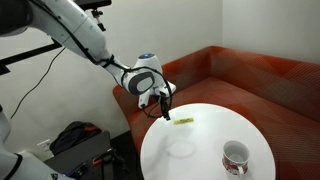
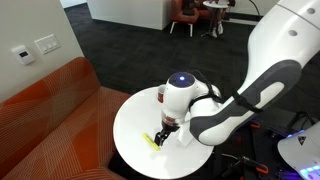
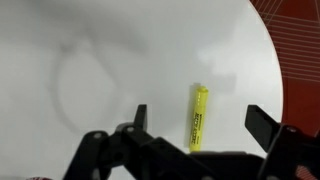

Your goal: Pick up the pen from the table and put it in the mug cup.

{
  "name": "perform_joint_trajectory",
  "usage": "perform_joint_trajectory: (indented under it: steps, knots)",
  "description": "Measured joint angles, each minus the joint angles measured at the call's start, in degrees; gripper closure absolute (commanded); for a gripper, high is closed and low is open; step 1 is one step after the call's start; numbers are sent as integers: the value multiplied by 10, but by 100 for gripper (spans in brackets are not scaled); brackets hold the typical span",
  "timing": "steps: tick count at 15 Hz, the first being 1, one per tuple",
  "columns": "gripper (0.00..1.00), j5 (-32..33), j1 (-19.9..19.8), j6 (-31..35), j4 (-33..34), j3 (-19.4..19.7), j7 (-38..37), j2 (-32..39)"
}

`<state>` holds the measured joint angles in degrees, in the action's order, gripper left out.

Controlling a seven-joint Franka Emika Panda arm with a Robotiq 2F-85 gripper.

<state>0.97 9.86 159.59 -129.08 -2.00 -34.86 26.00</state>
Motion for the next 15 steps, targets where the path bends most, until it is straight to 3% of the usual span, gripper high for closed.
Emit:
perform_joint_trajectory:
  steps: [5, 15]
  knots:
    - [0, -6, 21, 47, 50, 25, 1, 70]
    - [0, -46, 41, 55, 175, 50, 1, 181]
